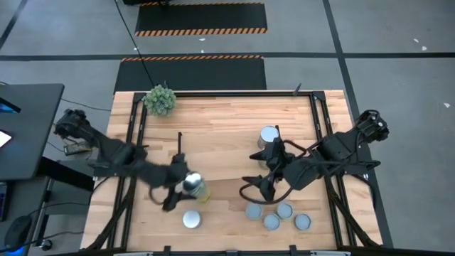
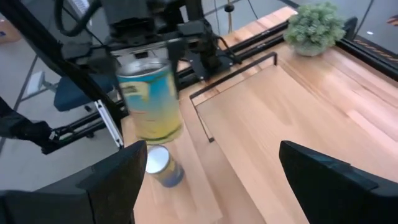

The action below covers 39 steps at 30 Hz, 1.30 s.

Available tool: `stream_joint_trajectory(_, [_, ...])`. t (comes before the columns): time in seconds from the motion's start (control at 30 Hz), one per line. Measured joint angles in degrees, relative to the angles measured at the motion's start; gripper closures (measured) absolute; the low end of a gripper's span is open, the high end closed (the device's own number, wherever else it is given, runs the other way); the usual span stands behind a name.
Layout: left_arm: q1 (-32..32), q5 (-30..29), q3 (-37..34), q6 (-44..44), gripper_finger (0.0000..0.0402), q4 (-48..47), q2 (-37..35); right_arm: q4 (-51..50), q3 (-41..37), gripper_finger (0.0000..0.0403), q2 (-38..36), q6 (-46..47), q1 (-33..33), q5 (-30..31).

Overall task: Pick and place cans onto a shelf
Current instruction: Put the canned carrots on the shelf

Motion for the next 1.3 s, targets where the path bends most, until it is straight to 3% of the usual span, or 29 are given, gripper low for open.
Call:
stream_joint_trajectory(0.3, [18.3,16.6,0.1,14.0,0.01,4.1,3.9,-7.9,0.0,0.003,-4.0,2.6,-1.0,0.0])
stream_joint_trajectory(0.57, [30.1,23.2,0.1,19.8,0.01,9.4,10.7,-11.1,0.0,0.003,-8.6,-4.5,-5.8,-4.1])
stream_joint_trajectory(0.77, [34.9,23.5,0.1,22.6,0.0099,16.0,15.0,-11.6,0.0,0.003,-11.0,-10.0,-9.7,-6.1])
stream_joint_trajectory(0.9, [36.4,20.4,0.1,25.6,0.0099,18.4,17.5,-11.8,0.0,0.003,-12.0,-12.1,-11.0,-6.2])
stream_joint_trajectory(1.0, [36.4,17.8,0.1,28.9,0.0099,18.6,18.6,-11.9,0.0,0.003,-12.2,-12.7,-11.3,-6.2])
stream_joint_trajectory(1.3, [36.2,18.6,0.1,29.3,0.0099,16.8,19.2,-12.2,0.0,0.003,-11.9,-12.4,-11.3,-6.3])
